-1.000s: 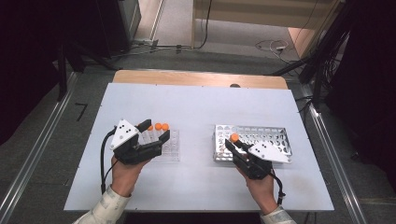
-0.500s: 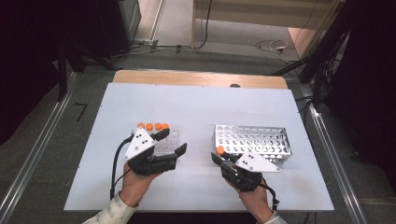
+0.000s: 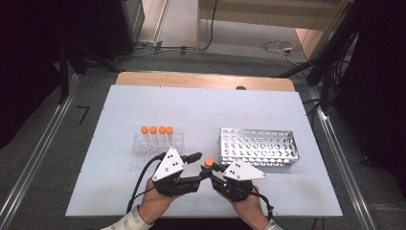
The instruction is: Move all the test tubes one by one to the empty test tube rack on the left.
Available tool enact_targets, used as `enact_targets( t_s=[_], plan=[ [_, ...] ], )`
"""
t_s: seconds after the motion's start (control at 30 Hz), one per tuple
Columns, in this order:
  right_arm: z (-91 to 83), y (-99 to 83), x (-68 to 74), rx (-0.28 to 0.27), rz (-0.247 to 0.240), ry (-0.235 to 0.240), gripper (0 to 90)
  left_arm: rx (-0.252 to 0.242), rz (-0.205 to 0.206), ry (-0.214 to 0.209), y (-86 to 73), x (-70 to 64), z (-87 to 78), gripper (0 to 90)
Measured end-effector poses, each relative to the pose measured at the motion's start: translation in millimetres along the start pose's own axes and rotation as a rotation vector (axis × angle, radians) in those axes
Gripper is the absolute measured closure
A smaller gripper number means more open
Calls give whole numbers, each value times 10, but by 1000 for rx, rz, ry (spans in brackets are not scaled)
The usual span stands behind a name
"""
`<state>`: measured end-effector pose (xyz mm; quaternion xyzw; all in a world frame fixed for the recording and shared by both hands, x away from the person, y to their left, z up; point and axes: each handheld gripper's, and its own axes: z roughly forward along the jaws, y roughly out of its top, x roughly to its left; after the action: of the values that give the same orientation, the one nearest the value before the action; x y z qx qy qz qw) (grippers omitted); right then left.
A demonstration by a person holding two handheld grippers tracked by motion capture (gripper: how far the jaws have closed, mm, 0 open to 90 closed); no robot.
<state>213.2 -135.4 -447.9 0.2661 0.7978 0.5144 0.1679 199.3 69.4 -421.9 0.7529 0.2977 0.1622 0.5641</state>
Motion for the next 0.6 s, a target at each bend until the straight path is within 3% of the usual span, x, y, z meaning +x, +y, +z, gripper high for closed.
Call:
enact_targets(
  t_s=[0.3,0.6],
  plan=[
    [28,3,61,2,-5,21,722,8,16,-5,-45,-18,34,611],
    [28,3,63,2,-4,24,722,1,10,2,-58,-4,32,681]
  ],
)
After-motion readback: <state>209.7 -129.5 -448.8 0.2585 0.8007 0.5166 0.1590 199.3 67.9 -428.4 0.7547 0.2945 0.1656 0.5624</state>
